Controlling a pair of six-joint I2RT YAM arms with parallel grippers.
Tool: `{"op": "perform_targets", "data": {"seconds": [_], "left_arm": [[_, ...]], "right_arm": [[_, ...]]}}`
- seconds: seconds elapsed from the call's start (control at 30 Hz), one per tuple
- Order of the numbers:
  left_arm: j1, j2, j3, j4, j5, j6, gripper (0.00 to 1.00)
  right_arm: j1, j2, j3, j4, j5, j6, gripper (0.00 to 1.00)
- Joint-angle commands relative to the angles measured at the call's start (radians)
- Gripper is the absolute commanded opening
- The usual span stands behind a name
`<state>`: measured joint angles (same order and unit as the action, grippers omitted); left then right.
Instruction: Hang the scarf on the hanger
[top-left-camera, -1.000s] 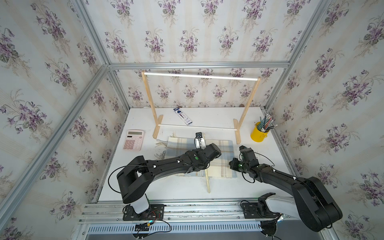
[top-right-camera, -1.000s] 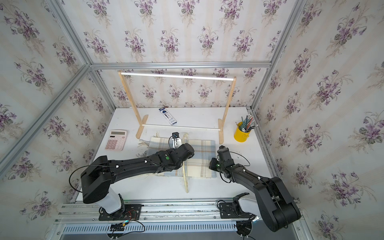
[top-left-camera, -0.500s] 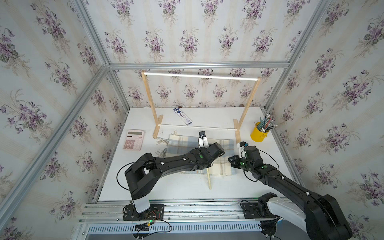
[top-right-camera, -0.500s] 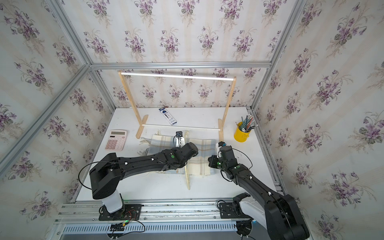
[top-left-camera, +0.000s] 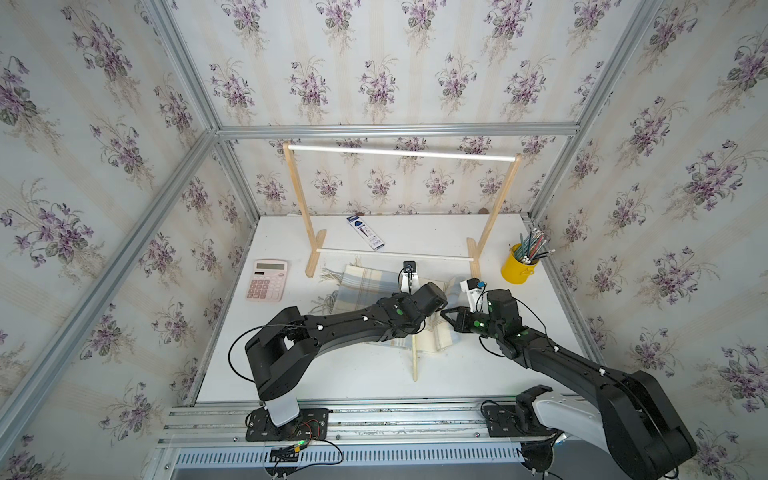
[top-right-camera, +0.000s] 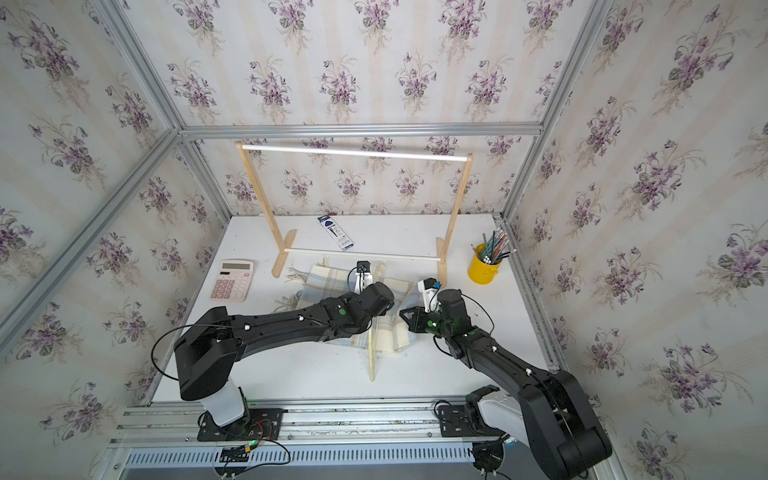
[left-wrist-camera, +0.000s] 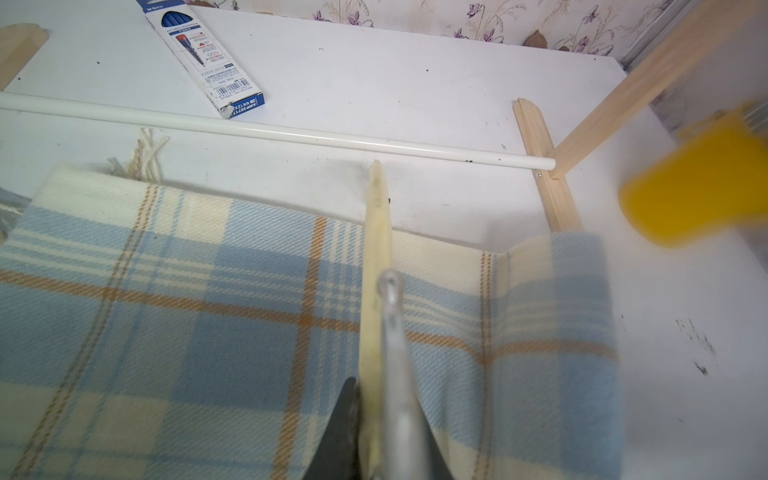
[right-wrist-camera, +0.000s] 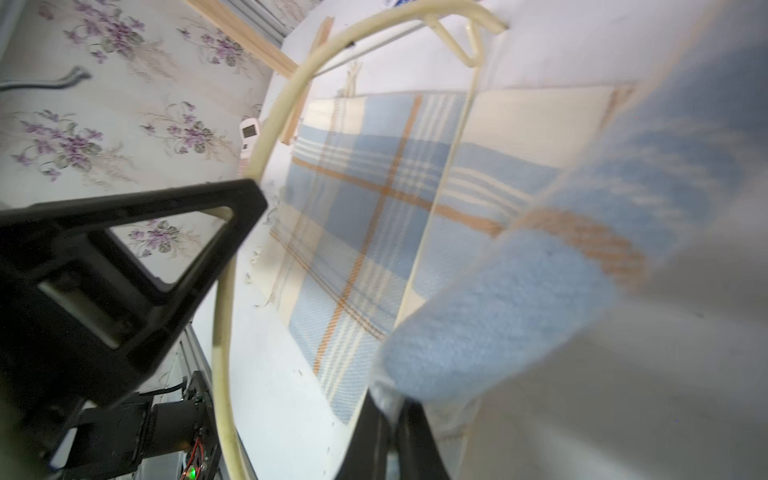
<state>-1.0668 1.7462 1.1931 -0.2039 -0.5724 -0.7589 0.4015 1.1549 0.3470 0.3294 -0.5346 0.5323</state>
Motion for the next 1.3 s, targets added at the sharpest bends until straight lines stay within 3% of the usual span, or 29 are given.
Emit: {"op": "perform_targets", "data": {"seconds": [0.0, 0.27, 0.57, 0.83, 1.0, 1.13, 1.2, 1.27], "left_arm": [[-0.001, -0.01, -0.004, -0.072, 0.098, 0.021, 0.0], [-0.002, -0.004, -0.013, -0.037, 0.116, 0.007, 0.0], [0.002, -0.008, -0.022, -0.012, 0.115, 0.009, 0.0], [0.007, -0.02, -0.032, 0.006, 0.115, 0.015, 0.0], [0.007, -0.022, -0.028, 0.012, 0.118, 0.019, 0.0], [0.011, -0.019, -0.029, 0.019, 0.121, 0.018, 0.0], [0.011, -0.016, -0.029, 0.023, 0.125, 0.018, 0.0], [0.011, -0.015, -0.028, 0.025, 0.126, 0.017, 0.0]], "right_arm": [[0.016, 0.028, -0.005, 0.236, -0.078, 0.042, 0.0], [0.074, 0.199, -0.005, 0.515, -0.094, 0.103, 0.0], [0.171, 0.486, 0.044, 0.875, -0.126, 0.205, 0.0], [0.197, 0.743, 0.077, 1.212, -0.158, 0.344, 0.0], [0.21, 0.765, 0.117, 1.126, -0.144, 0.302, 0.0], [0.244, 0.71, 0.173, 0.835, -0.061, 0.165, 0.01], [0.27, 0.694, 0.205, 0.721, -0.004, 0.105, 0.08], [0.284, 0.701, 0.229, 0.649, 0.046, 0.095, 0.03]]}}
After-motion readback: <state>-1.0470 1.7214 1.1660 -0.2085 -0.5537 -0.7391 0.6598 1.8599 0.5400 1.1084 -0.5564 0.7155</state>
